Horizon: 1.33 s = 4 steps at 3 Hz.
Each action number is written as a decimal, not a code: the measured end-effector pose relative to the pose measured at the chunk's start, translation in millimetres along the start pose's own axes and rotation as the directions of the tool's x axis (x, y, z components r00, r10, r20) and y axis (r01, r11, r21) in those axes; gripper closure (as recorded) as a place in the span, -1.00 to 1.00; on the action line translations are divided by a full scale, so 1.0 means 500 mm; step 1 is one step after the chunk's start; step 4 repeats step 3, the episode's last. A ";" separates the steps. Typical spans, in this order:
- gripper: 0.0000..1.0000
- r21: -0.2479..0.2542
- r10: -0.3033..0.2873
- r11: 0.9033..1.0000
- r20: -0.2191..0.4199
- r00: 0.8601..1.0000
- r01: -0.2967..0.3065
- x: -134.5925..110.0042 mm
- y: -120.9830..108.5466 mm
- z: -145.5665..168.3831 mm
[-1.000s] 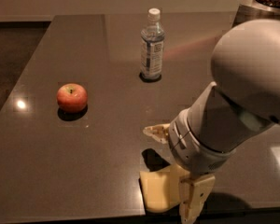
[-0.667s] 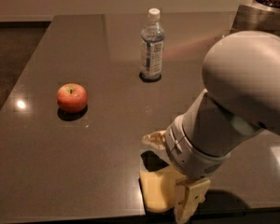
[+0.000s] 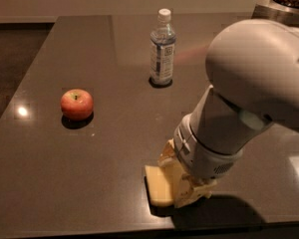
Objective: Pick sponge
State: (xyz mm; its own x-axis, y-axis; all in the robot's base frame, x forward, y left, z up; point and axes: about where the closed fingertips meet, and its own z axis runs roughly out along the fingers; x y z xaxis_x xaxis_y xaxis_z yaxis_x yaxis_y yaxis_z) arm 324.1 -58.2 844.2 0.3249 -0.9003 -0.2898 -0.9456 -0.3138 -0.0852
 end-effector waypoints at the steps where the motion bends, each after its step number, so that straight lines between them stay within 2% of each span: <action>1: 0.77 0.029 0.039 0.999 -0.001 0.999 -0.039 0.017 -0.045 -0.063; 2: 1.00 0.124 0.076 0.989 0.042 0.996 -0.081 0.028 -0.099 -0.202; 4: 1.00 0.139 0.073 0.987 0.044 0.996 -0.078 0.024 -0.103 -0.217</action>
Offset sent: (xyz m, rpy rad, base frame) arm 0.0740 -0.0378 0.1155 0.0883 -0.0915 -0.1385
